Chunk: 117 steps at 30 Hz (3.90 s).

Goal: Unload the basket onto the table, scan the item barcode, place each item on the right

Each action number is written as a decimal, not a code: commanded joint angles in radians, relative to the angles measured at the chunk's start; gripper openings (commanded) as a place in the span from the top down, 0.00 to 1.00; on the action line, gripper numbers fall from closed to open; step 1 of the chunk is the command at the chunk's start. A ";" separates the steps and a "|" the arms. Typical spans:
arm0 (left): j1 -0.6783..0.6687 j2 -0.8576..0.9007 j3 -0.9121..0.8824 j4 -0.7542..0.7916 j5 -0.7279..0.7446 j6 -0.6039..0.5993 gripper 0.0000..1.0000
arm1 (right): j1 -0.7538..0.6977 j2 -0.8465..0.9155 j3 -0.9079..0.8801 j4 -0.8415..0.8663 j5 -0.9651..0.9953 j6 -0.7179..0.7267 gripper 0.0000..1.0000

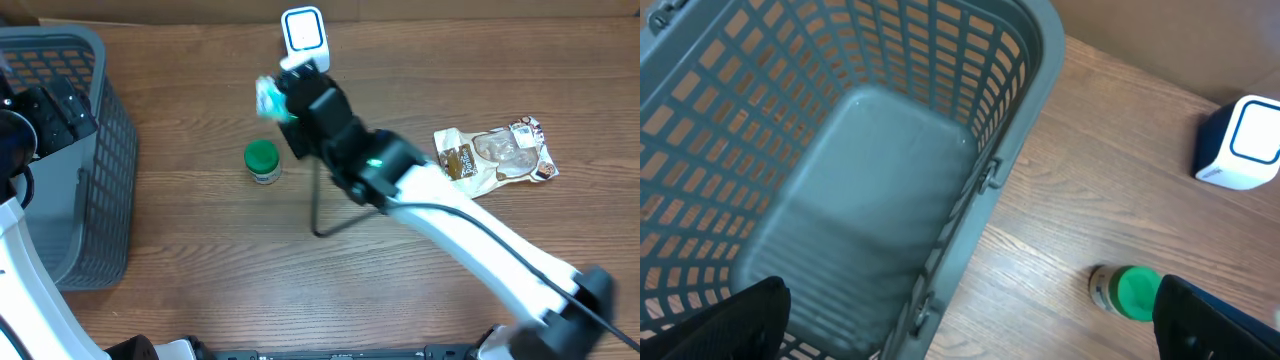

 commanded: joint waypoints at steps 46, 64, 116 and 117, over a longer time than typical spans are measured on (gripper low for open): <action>0.004 0.002 0.007 0.004 -0.006 0.016 0.01 | -0.002 0.046 -0.174 0.130 -0.303 0.281 0.00; 0.004 0.002 0.007 0.004 -0.006 0.016 0.01 | 0.061 0.315 -0.174 0.446 -0.087 0.274 0.00; 0.004 0.002 0.007 0.004 -0.006 0.016 0.00 | 0.049 0.190 -0.174 -0.224 -0.381 -0.822 0.28; 0.004 0.002 0.007 0.004 -0.006 0.016 0.00 | 0.046 0.190 -0.174 -0.224 -0.371 -0.819 0.26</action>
